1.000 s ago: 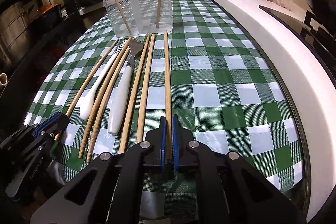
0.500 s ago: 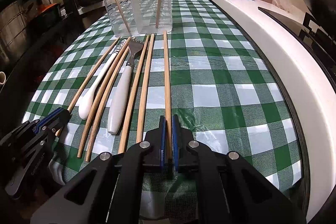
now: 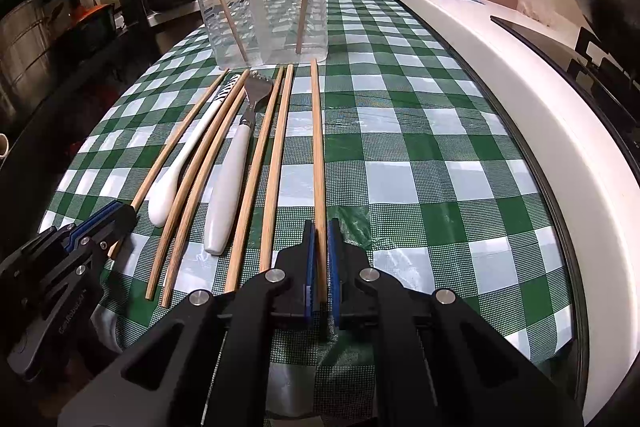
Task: Organize utensils
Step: 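Lift the chopstick with the left gripper over the container while the right gripper carries its chopstick there, then open the left gripper to drop its chopstick into the container while the right gripper releases its chopstick, then move both open grippers back down toward the utensils on the cloth, then lower the left gripper onto the white spoon while the right gripper closes on a bamboo chopstick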
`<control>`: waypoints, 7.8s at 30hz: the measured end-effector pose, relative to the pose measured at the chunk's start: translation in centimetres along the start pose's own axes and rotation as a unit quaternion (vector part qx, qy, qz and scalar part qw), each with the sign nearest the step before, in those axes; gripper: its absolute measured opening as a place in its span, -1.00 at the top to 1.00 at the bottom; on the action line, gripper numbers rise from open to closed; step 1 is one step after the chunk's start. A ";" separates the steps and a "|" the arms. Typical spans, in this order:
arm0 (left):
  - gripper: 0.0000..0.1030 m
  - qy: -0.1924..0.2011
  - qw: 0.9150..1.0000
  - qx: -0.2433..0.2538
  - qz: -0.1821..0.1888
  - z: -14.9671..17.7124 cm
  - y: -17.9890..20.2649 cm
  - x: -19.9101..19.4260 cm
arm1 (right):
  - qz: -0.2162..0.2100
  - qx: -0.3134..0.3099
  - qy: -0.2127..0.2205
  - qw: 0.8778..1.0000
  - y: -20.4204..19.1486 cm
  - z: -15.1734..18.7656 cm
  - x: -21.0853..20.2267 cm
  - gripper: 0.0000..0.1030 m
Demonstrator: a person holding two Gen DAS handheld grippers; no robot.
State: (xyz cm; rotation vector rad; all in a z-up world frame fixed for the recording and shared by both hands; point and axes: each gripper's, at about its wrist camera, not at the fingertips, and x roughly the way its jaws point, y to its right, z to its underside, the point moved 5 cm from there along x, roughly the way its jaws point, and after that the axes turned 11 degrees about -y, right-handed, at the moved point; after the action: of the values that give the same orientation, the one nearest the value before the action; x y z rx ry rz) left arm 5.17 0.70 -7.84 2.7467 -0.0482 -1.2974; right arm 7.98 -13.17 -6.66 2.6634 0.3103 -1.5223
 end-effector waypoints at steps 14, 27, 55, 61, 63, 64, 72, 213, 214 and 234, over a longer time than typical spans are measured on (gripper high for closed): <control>0.83 0.005 1.000 0.008 -0.016 0.0 0.6 0.5 | 0.004 -0.002 0.002 1.000 -0.1 0.0 0.0 0.85; 0.87 0.021 0.999 0.012 -0.021 -0.5 0.7 -1.1 | 0.004 -0.011 0.018 1.000 -0.6 0.1 -1.2 0.90; 0.87 0.150 0.988 0.017 0.003 -7.5 -1.2 -12.8 | -0.014 -0.030 0.158 0.987 -0.9 -6.3 -14.9 0.90; 0.87 0.148 0.988 0.026 0.027 -11.4 -1.3 -13.7 | -0.028 -0.027 0.167 0.985 -1.1 -9.4 -16.2 0.90; 0.87 0.142 0.989 0.024 0.034 -12.5 -1.4 -13.8 | -0.035 -0.021 0.168 0.985 -1.0 -10.3 -16.4 0.90; 0.87 0.135 0.990 0.022 0.038 -13.3 -1.6 -13.8 | -0.038 -0.019 0.168 0.985 -1.0 -10.6 -16.6 0.90; 0.87 0.105 0.993 0.021 0.051 -17.9 -1.6 -14.1 | -0.046 -0.017 0.171 0.984 -0.8 -13.9 -17.9 0.90; 0.76 -0.024 0.997 0.024 0.075 -3.1 1.0 0.7 | -0.051 -0.062 -0.031 0.996 -2.5 -0.4 0.4 0.88; 0.75 -0.025 0.997 0.025 0.073 -3.0 1.1 0.9 | -0.048 -0.058 -0.031 0.997 -2.3 -0.4 0.4 0.89; 0.54 -0.025 0.998 0.063 0.005 -1.9 2.9 2.3 | -0.020 -0.024 -0.039 0.999 0.3 -0.9 0.3 0.88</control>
State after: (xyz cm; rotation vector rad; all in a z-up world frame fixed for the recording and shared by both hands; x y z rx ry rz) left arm 8.09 -2.21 -8.09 2.8136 -0.1529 -1.4057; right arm 9.00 -13.22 -6.49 2.5689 0.3929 -1.6037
